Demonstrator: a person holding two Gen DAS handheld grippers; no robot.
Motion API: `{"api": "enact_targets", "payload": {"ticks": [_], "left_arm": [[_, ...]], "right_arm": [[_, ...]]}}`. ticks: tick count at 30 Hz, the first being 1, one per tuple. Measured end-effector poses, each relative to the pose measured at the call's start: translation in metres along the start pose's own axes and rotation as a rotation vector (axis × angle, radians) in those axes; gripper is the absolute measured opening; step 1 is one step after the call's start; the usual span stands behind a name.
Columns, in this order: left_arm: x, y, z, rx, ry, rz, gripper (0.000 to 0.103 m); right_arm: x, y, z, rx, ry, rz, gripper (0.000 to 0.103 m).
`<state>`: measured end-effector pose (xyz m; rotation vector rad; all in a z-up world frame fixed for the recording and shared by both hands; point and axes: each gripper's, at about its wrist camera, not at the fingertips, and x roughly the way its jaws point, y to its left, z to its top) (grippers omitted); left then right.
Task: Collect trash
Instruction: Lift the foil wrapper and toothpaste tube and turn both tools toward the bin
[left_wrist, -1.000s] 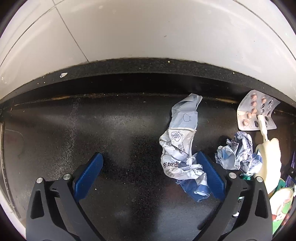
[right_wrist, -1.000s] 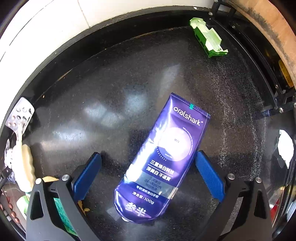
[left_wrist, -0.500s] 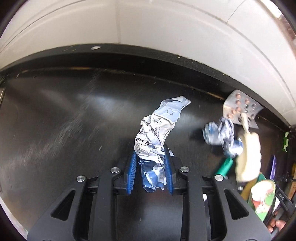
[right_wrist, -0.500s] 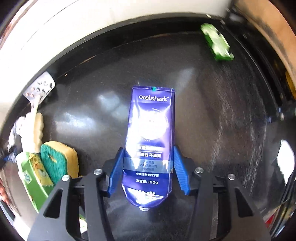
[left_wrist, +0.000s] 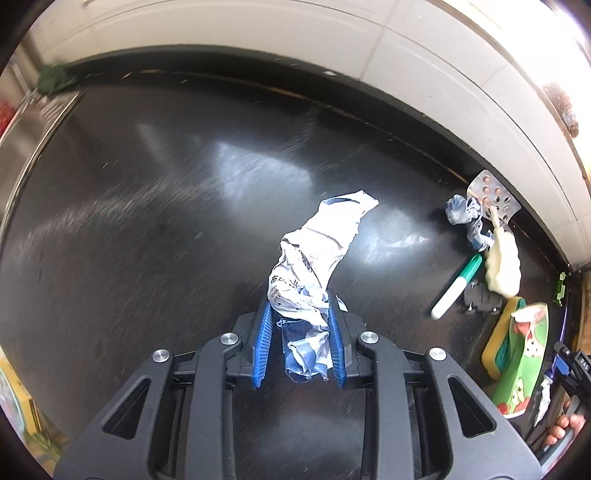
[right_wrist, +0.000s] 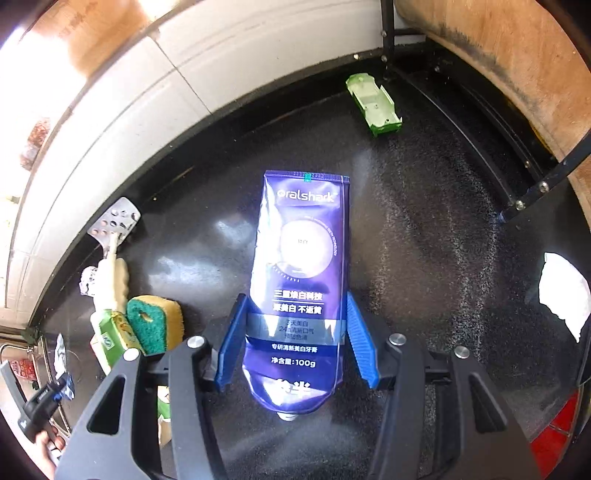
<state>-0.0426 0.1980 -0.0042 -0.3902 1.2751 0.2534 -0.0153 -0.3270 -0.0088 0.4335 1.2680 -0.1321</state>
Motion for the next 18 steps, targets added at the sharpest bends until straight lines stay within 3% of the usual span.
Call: {"api": "enact_targets", "payload": {"ticks": [10,18], "left_arm": [[-0.034,0.026,-0.03,-0.044,-0.024,0.025,0.027],[-0.055,0.057,-0.045,-0.095,-0.048,0.059,0.027]], "right_arm": [[-0.016,0.012,-0.006,-0.05,-0.03,0.012,0.052],[-0.024,0.043,0.009,-0.106,-0.082,0.018,0.052]]}}
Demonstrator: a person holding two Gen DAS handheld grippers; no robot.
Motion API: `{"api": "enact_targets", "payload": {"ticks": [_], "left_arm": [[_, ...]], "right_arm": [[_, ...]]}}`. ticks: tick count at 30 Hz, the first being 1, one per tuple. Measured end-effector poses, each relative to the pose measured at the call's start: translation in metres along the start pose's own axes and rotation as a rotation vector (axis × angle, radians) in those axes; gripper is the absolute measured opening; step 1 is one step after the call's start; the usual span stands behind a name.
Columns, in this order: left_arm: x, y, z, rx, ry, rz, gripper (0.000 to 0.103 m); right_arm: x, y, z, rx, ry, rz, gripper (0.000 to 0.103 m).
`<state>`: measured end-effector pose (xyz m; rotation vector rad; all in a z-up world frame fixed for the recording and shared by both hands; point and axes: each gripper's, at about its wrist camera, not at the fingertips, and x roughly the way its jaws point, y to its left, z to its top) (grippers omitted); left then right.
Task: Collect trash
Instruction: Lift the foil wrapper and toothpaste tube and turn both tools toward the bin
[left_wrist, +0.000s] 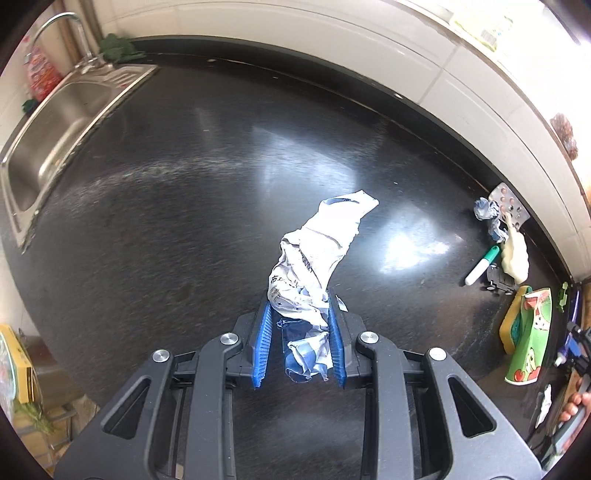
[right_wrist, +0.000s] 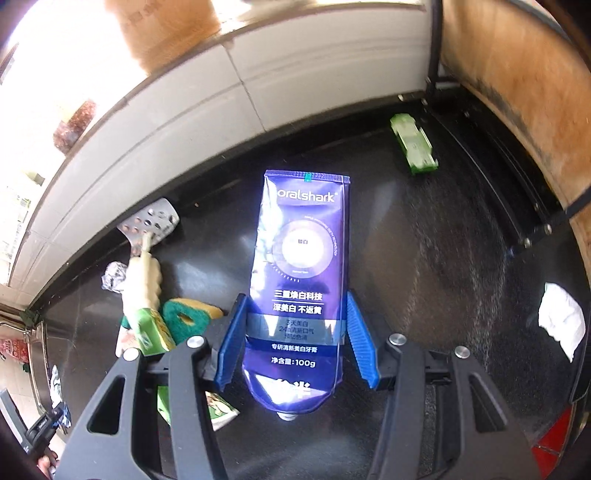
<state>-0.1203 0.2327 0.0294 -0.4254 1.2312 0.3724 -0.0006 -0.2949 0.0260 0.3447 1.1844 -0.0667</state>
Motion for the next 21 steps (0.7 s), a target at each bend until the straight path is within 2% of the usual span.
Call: {"api": "enact_targets", "payload": {"ticks": [5,11,21], "left_arm": [[-0.014,0.027,-0.011,-0.046,-0.017,0.025,0.027],[-0.029,0.063,-0.025,-0.109,-0.029,0.041,0.027],[-0.046,0.142,-0.065,-0.258,-0.036,0.078,0.027]], "right_arm": [[-0.008,0.047,0.003,-0.107,-0.026,0.048,0.052],[-0.012,0.132,-0.009,-0.293,-0.027,0.111,0.052],[0.005,0.235,-0.054,-0.488,0.057,0.178,0.052]]}}
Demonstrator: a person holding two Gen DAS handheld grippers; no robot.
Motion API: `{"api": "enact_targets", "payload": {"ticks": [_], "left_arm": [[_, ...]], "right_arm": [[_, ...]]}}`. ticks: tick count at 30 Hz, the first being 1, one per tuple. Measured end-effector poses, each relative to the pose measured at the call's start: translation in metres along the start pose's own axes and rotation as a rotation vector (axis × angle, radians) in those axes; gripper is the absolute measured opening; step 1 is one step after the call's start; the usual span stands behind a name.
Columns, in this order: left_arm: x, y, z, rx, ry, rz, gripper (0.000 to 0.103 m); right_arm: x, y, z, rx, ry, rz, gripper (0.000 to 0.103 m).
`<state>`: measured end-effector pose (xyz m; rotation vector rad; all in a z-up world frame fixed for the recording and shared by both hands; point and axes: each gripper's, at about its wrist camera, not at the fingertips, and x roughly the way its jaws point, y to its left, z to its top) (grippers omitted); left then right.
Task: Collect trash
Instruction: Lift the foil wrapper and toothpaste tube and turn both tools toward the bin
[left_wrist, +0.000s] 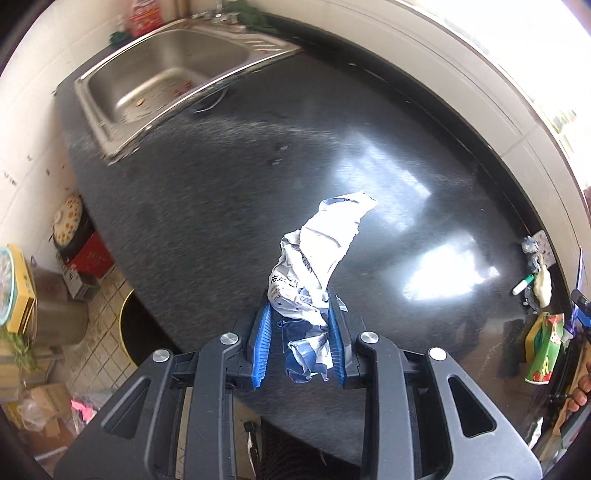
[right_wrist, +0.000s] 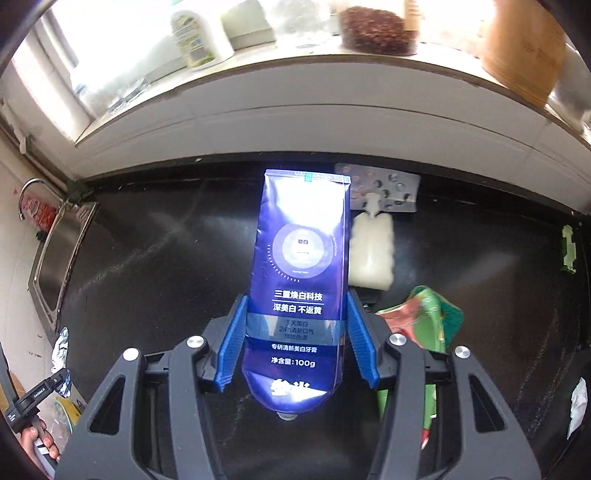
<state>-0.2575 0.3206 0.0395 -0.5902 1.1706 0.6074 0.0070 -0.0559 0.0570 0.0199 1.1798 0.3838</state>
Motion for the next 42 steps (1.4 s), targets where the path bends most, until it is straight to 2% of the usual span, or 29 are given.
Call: {"api": "enact_targets", "payload": {"ticks": [5,13,21,32,42], "left_arm": [[-0.006,0.051,-0.015,-0.078,0.001,0.032,0.027],[-0.016,0.132,-0.047,-0.209,0.002,0.073,0.027],[-0.02,0.192,-0.076,-0.296,0.009,0.1,0.027],[-0.018,0.249,-0.112,-0.4,0.036,0.126,0.027],[-0.025,0.277,-0.131,-0.465,0.034,0.145,0.027]], "right_arm": [[0.02,0.05,-0.007,-0.081,0.045,0.024,0.052],[0.045,0.146,-0.038,-0.218,0.101,0.073,0.052],[0.067,0.22,-0.066,-0.323,0.142,0.103,0.052],[0.088,0.272,-0.093,-0.4,0.198,0.126,0.052],[0.083,0.346,-0.128,-0.55,0.229,0.192,0.052]]}}
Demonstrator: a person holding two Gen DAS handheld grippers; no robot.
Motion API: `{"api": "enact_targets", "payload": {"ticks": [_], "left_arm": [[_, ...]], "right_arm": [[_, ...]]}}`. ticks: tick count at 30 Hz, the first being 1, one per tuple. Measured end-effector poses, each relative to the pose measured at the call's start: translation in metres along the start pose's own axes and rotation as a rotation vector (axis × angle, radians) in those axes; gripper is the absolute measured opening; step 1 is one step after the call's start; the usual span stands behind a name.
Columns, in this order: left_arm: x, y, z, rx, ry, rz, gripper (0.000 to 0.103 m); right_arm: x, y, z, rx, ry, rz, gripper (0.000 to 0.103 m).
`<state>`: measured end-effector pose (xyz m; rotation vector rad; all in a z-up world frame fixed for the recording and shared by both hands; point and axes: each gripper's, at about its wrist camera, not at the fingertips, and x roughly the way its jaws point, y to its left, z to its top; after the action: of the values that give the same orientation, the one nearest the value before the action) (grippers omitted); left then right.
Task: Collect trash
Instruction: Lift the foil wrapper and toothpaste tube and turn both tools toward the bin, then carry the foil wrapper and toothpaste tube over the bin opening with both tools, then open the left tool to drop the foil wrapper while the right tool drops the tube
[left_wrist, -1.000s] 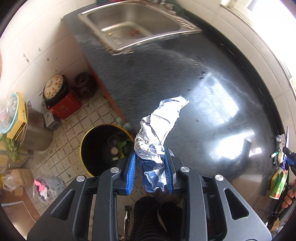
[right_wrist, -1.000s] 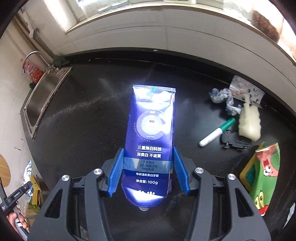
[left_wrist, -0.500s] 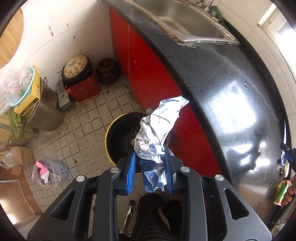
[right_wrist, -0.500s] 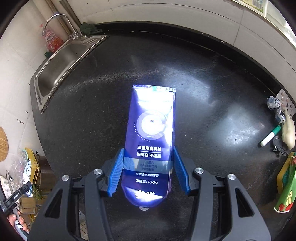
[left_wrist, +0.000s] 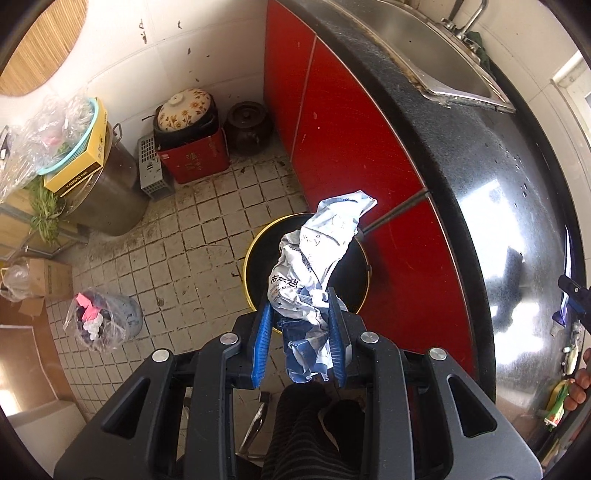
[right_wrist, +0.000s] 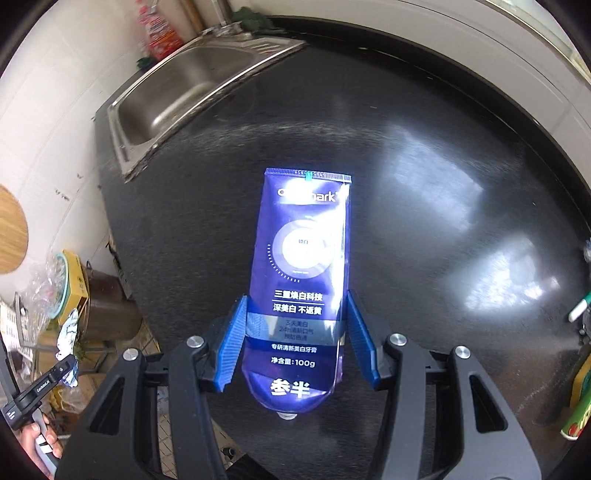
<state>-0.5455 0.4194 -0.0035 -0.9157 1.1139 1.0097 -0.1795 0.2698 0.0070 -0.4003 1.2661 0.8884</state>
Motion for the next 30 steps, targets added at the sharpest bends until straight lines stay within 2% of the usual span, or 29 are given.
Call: {"api": "enact_targets", "payload": {"ticks": [10,16,23,30], "left_arm": [[0.004,0.048,-0.023,-0.113,0.019,0.042,0.027],[0.012,0.065,-0.038,-0.172,0.043,0.047,0.027],[0.023,0.064,-0.045,-0.178,0.061,0.04,0.027],[0.041,0.056,-0.043,-0.152,0.086,0.031,0.027]], "right_arm": [[0.016,0.082,0.005,-0.175,0.032,0.049,0.052],[0.028,0.136,-0.008,-0.265,0.072,0.092,0.052],[0.044,0.189,-0.031,-0.387,0.134,0.108,0.052],[0.072,0.222,-0.046,-0.465,0.2,0.091,0.052]]}}
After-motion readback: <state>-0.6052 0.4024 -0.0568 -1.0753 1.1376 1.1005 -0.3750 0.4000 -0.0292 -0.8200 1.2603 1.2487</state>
